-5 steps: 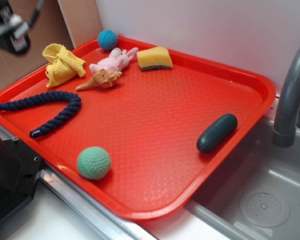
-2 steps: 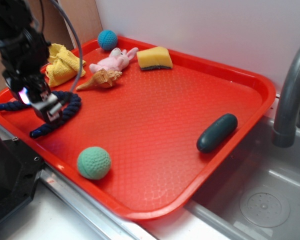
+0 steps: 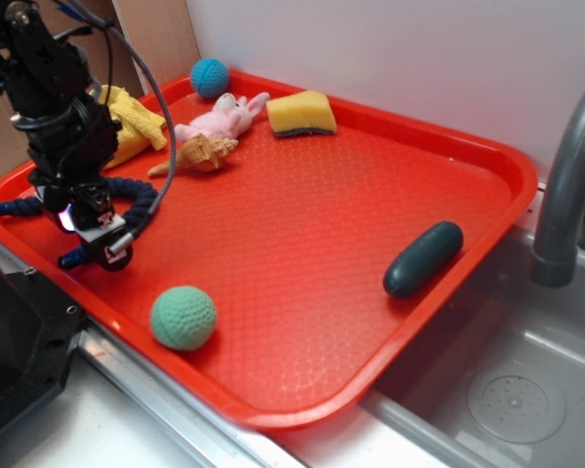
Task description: Grab the blue rope.
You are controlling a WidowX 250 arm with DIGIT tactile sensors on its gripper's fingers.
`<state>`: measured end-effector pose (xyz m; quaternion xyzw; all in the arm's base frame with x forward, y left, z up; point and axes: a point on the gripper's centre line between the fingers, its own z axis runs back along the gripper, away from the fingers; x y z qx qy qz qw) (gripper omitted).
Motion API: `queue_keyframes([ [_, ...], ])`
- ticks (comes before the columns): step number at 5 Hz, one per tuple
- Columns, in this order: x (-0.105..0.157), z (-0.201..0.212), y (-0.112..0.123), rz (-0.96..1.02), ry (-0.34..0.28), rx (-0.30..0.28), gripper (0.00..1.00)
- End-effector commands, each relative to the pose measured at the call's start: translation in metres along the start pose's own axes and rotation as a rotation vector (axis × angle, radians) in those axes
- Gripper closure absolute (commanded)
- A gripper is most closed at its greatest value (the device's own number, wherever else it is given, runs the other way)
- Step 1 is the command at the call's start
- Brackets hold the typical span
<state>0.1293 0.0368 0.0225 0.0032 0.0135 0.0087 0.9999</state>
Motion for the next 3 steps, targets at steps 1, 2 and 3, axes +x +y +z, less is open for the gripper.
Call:
queue_keyframes([
  [1, 0.012, -0.0025, 0.0002, 0.01, -0.017, 0.014, 1.0],
  [2, 0.0124, 0.0009, -0.0025, -0.008, -0.001, -0.031, 1.0],
  [3, 0.0106, 0.0072, -0.002, -0.02, 0.012, -0.028, 1.0],
])
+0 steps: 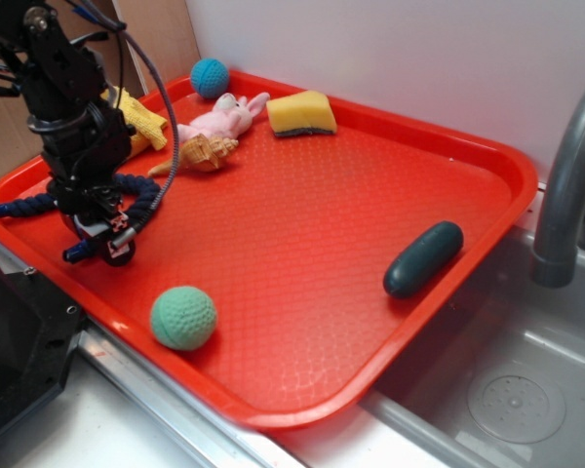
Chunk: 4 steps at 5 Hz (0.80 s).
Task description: Grab the blue rope.
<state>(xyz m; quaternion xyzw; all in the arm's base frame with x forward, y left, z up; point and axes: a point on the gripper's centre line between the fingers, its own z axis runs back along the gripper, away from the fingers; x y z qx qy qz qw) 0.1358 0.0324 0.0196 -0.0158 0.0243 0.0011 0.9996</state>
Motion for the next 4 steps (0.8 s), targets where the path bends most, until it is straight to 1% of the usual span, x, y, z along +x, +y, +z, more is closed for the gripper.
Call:
queue_keyframes([
  [1, 0.016, 0.061, 0.003, -0.007, -0.105, 0.051, 1.0],
  [2, 0.049, 0.114, -0.01, 0.029, -0.158, 0.099, 1.0],
  [3, 0.055, 0.163, -0.014, 0.059, -0.128, 0.106, 1.0],
  [4, 0.06, 0.212, -0.025, 0.069, -0.116, 0.125, 1.0],
])
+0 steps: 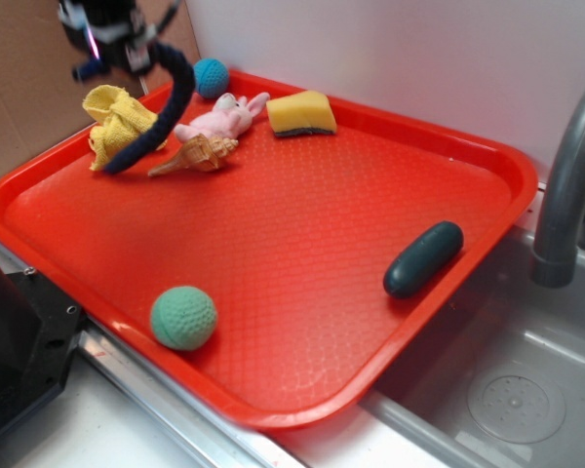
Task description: Grab the blue rope.
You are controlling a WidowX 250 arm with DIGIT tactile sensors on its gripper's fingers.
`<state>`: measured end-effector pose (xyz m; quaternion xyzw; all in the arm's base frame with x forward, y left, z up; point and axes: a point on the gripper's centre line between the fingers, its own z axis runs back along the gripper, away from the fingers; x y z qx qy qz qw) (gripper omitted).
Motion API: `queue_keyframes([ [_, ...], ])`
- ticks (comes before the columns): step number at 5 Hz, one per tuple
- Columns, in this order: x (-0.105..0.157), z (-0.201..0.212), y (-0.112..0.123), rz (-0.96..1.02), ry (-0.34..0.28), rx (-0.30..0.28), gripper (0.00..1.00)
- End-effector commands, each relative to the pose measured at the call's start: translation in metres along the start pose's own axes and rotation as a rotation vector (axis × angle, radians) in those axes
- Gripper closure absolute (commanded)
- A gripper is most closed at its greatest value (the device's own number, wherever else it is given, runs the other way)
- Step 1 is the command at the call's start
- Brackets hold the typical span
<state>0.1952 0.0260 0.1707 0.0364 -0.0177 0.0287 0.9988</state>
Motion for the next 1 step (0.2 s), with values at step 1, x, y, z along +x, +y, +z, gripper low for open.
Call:
queue_keyframes([
  [1, 0.0121, 0.1099, -0.0111, 0.01, -0.057, 0.016, 1.0],
])
